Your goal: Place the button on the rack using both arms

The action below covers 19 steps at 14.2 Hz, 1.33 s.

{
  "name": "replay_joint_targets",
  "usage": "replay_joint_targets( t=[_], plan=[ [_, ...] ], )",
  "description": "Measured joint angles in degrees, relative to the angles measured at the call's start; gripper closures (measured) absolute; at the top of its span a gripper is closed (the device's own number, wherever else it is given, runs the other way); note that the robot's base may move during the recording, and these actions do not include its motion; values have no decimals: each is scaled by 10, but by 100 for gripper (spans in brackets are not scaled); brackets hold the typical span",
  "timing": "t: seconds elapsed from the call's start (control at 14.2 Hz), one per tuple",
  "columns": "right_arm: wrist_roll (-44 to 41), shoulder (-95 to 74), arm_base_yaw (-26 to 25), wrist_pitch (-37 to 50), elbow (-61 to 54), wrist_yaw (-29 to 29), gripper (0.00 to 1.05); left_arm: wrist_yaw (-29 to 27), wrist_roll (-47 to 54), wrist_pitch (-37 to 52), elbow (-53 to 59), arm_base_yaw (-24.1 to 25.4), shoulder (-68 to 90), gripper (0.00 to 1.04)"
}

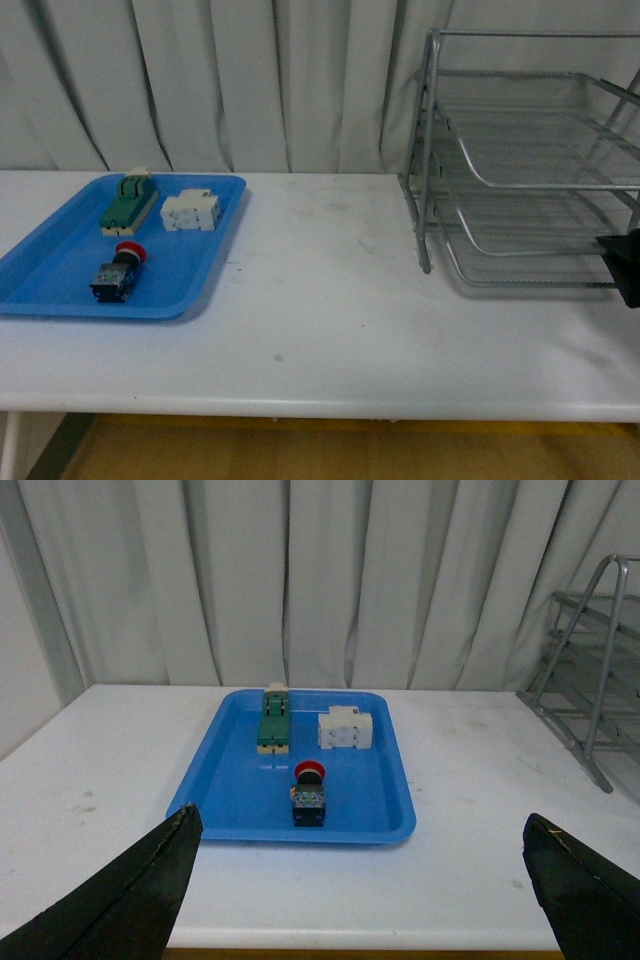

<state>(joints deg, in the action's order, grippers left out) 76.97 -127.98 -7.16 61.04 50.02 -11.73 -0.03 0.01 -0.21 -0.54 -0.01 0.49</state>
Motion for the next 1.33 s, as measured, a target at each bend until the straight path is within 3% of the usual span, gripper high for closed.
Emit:
replay_joint_targets(
  t=[0.35,0.63,0.77,0.98,1.12,1.19,1.26,1.33],
  plan=[
    [-5,106,-35,57,-188,-48,101,0,0,0,0,0,0,7],
    [-20,124,-45,72,-226,-57,99,0,0,0,0,0,0,7],
    [-83,155,-51,62,-251,-53,75,0,0,0,0,0,0,7],
    [-177,256,-55,-26,-295,-1,39,0,0,0,0,0,0,7],
    [-247,385,-28,-143,-356,43,15,0,0,0,0,0,0,7],
    [-308,439,-11,-137,-396,57,7,0,0,0,0,0,0,7],
    [-418,388,-7,19,-430,42,19,0,0,0,0,0,0,7],
    [-529,370,-1,68,-462,48,30,0,0,1,0,0,0,7]
  ],
)
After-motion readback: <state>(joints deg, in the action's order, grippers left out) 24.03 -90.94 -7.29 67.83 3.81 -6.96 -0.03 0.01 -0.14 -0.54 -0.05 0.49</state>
